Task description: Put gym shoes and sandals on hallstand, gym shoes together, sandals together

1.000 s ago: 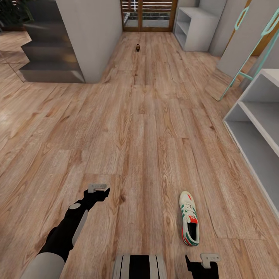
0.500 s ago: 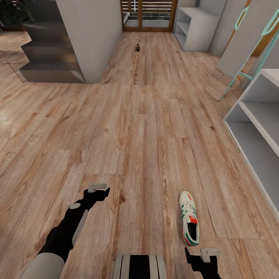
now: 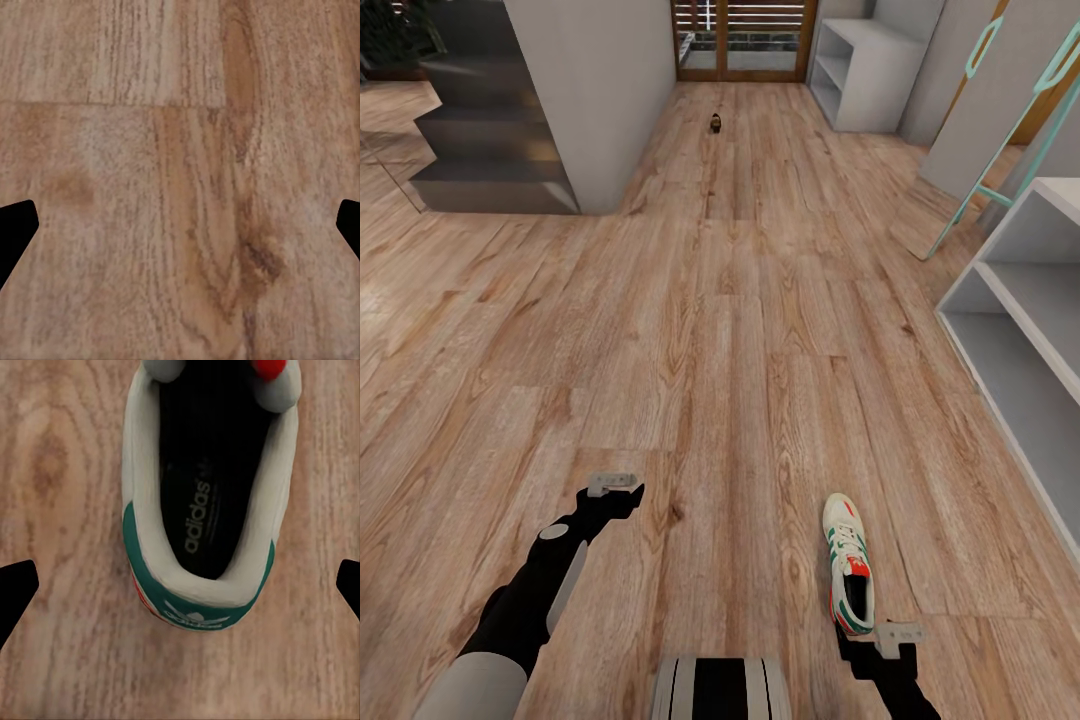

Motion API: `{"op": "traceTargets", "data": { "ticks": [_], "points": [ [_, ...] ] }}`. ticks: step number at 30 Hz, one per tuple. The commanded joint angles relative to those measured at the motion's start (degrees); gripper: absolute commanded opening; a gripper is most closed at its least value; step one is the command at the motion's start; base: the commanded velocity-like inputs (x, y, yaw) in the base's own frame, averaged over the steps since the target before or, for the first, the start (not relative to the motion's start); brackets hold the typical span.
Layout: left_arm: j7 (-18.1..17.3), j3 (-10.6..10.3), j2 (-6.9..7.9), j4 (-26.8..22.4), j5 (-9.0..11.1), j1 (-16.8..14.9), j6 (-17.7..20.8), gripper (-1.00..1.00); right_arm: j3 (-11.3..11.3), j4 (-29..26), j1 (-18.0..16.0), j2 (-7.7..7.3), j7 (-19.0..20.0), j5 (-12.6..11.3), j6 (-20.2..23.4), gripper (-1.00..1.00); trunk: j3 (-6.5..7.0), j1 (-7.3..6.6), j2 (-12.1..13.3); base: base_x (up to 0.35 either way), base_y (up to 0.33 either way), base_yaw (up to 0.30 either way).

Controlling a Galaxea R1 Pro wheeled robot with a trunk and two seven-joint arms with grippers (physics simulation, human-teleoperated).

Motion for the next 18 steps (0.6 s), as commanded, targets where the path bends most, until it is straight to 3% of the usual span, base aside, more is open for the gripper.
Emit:
{"op": "traceTargets", "data": {
  "ticks": [1, 9, 18],
  "points": [
    [-0.2, 0.1, 0.0, -0.1, 0.1, 0.0, 0.3, 1.0, 0.0, 0.0, 0.0, 0.0, 0.0, 0.0, -0.2, 1.0, -0.03, -0.01, 0.0, 0.0, 0.0, 0.0],
    [-0.2, 0.0, 0.0, -0.1, 0.1, 0.0, 0.3, 1.0, 0.0, 0.2, -0.2, 0.0, 0.0, 0.0, -0.2, 1.0, -0.03, -0.01, 0.0, 0.043, 0.0, 0.0],
    [-0.2, -0.1, -0.08, -0.1, 0.1, 0.0, 0.2, 1.0, -0.1, 0.2, -0.2, -0.1, 0.0, 0.0, -0.3, 1.0, -0.03, -0.01, 0.0, 0.196, 0.0, 0.0]
  ]
}}
